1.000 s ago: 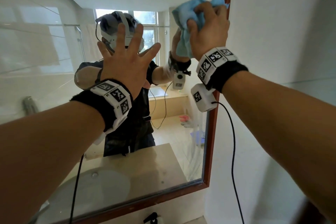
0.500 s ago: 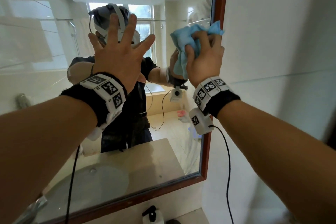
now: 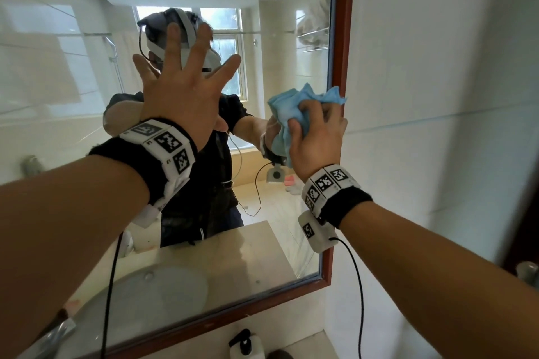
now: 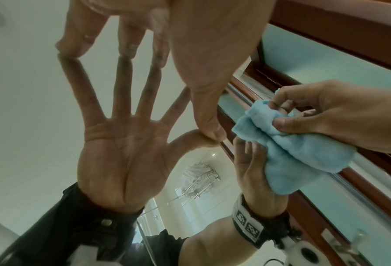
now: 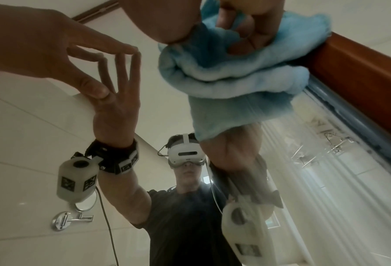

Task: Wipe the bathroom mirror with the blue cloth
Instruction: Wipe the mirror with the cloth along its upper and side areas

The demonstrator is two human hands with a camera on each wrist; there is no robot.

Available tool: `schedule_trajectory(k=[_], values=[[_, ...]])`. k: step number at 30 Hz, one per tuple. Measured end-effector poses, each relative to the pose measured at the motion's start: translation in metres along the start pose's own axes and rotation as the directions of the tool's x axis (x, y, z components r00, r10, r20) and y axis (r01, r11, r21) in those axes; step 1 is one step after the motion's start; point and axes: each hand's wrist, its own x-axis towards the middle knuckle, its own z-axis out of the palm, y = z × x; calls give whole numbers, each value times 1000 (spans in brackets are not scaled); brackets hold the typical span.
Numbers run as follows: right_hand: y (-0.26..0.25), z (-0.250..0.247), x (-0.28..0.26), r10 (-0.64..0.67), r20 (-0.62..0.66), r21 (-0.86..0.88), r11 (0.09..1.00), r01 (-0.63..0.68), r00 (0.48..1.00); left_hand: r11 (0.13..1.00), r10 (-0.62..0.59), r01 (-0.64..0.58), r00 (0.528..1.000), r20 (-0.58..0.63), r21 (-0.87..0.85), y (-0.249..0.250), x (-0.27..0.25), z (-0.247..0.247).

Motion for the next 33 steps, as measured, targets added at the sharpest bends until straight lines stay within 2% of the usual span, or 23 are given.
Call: schedule_trajectory(k=[5,12,15,21,33], values=[[-15,-5,21,-7,-13,12,1000,7,1000,1000,3,-3,1000,-4,3,-2,0,2],[-44,-17,79,-62,-58,-6,998,62,996,1000,-8,8,1000,4,1,-3,0,1],[-44,-19,84,-65,-55,-17,998,64,996,1000,-6,6,1000,11,0,-2,0,1],[-34,-17,67,-48,-40,-17,999,47,998,1000,1,-1,1000,-6,1,-3,-2,0],[11,2,-15,8,18,-2,1000,-8,1000,1000,-13,13,1000,2,-4,-1,-3,0]])
